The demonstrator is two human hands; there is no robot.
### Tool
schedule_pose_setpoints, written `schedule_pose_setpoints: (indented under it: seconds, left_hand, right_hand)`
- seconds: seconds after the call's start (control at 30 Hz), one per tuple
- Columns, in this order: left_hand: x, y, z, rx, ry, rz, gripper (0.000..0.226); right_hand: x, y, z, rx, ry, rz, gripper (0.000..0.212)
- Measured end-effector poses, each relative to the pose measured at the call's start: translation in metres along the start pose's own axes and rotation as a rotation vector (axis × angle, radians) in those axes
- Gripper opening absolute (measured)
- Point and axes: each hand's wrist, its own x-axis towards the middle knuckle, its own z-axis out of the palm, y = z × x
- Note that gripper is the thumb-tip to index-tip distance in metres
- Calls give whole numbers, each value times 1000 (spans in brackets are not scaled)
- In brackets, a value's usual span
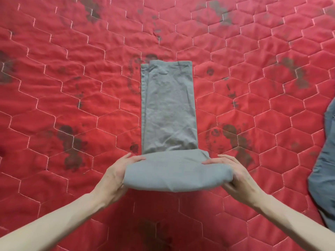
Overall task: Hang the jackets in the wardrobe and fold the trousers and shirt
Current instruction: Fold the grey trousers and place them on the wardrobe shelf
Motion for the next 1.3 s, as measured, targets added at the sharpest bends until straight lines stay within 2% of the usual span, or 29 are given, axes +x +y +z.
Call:
schedule_pose_setpoints:
  seconds: [0.1,0.17,0.23,0.3,0.4,0.47,0.53,0.57,0.6,0.67,0.7,0.77,0.87,1.0,1.1,1.3]
  left_hand:
    - [-4,3,8,56,68,-121,30]
    - [-4,0,14,-17,98,-263,35]
    - [5,3,16,-148,109,-358,40]
    - [15,5,18,-287,71,-421,32]
    - [30,5,20,-424,31,-487,40]
    - [37,2,24,-483,61,-537,60]
    - [43,-1,30,-569,88,-580,84]
    - [45,-1,31,-576,105,-578,87]
    - [48,-1,31,-556,121,-580,82]
    - [53,-1,33,-489,142,-614,54]
    - [55,-4,36,-468,158,-612,38]
    - [56,-7,38,-454,183,-566,21]
    - [53,-6,35,-450,192,-489,20]
    - [48,-1,32,-374,148,-437,22]
    - [48,-2,29,-311,105,-426,20]
    - [50,3,31,-196,33,-419,7]
  right_hand:
    - [-6,-15,15,191,141,318,22]
    - [1,-23,25,326,257,504,31]
    - [13,-29,38,437,385,598,46]
    - [26,-33,51,479,475,647,45]
    - [43,-35,69,426,450,691,44]
    - [54,-32,77,336,406,741,55]
    - [68,-24,80,238,355,784,54]
    - [76,-18,81,191,319,811,52]
    - [83,-12,80,149,280,854,50]
    - [93,-3,79,66,248,946,50]
    - [95,-1,81,27,262,961,49]
    - [94,-3,86,-22,333,952,44]
    - [80,-12,95,71,552,924,34]
    - [64,-25,103,180,695,914,24]
    - [57,-29,107,134,706,959,24]
    - [45,-23,115,41,586,1089,32]
